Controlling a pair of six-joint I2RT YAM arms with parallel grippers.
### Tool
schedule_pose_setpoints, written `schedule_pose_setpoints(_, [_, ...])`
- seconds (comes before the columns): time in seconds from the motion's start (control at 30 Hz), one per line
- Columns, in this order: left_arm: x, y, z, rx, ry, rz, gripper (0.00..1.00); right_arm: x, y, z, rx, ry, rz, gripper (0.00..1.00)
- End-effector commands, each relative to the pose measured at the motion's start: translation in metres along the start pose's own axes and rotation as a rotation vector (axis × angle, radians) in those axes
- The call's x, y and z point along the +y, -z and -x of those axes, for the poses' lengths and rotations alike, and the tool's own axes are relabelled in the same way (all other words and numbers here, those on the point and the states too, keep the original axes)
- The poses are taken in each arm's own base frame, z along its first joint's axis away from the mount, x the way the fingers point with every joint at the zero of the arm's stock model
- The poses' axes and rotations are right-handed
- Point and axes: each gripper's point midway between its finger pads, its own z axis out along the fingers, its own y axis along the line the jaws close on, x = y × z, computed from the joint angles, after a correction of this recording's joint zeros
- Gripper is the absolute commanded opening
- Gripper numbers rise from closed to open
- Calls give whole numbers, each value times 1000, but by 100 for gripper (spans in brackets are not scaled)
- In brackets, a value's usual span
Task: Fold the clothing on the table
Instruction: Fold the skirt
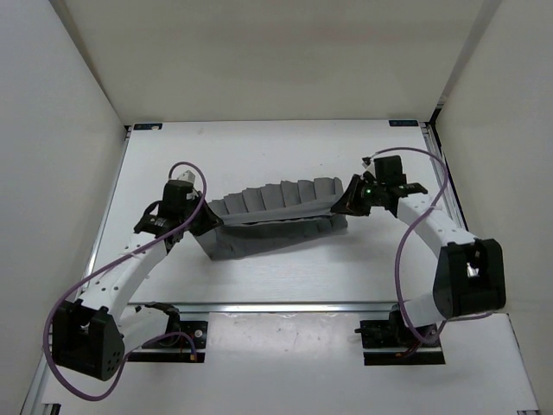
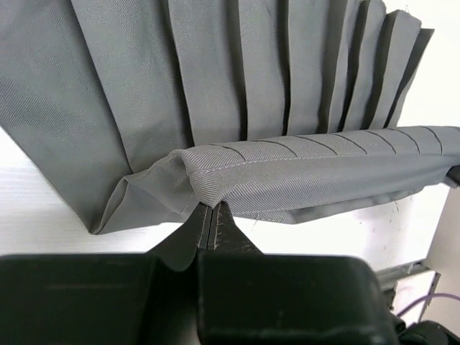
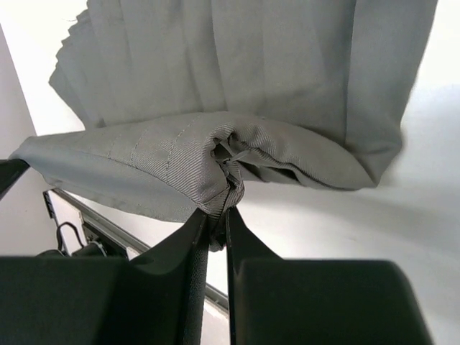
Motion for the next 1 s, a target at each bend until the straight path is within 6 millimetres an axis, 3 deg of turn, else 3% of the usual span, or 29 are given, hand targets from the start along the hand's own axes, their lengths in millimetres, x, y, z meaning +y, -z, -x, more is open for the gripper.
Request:
schedule_pose_setpoints(0.0, [25, 1, 11, -55, 6, 123, 0, 2, -10, 39, -79, 61, -4, 0])
schedule_pose_setpoints(0.1, [32, -1, 13, -52, 21, 142, 0, 4, -23, 45, -53, 71, 8, 0])
schedule_pose_setpoints(0.27, [56, -15, 24, -96, 62, 243, 0, 24, -47, 79, -75, 97, 103, 2])
schedule_pose_setpoints(0.3, [68, -22, 25, -104, 68, 290, 7, 23, -60, 84, -62, 96, 109, 10])
schedule_pose_setpoints(0.33, [74, -29, 29, -110, 82, 308, 27, 22, -72, 89, -53, 94, 127, 20])
schedule_pose_setpoints(0.37, [73, -32, 34, -116, 89, 304, 36, 33, -73, 105, -86, 105, 155, 24])
schedule_pose_setpoints(0.43, [75, -43, 44, -119, 139, 291, 46, 41, -88, 131, -127, 114, 169, 34])
schedule_pose_setpoints(0.5, [65, -45, 65, -166, 174, 270, 56, 49, -94, 145, -151, 118, 201, 39])
schedule_pose_setpoints(0.57, [54, -41, 86, -207, 179, 248, 59, 71, -83, 161, -212, 158, 234, 41])
schedule_pose_setpoints(0.63, [42, -31, 99, -237, 164, 237, 58, 82, -68, 163, -278, 218, 245, 50])
schedule_pose_setpoints(0.7, [36, -22, 103, -264, 123, 242, 58, 90, -54, 167, -347, 268, 239, 50])
schedule_pose_setpoints(0.77, [31, -18, 90, -264, 101, 223, 57, 91, -36, 160, -374, 298, 229, 50])
schedule_pose_setpoints(0.83, [33, -21, 65, -229, 99, 206, 51, 71, -37, 150, -356, 288, 133, 49])
schedule_pose_setpoints(0.9, [35, -26, 31, -171, 79, 180, 29, 54, -40, 139, -330, 299, 53, 42])
schedule_pose_setpoints(0.93, [38, -30, 14, -136, 81, 171, 7, 42, -46, 129, -289, 285, 16, 34])
schedule_pose_setpoints(0.97, [31, -32, 9, -131, 80, 138, 0, 37, -50, 126, -266, 280, 5, 23])
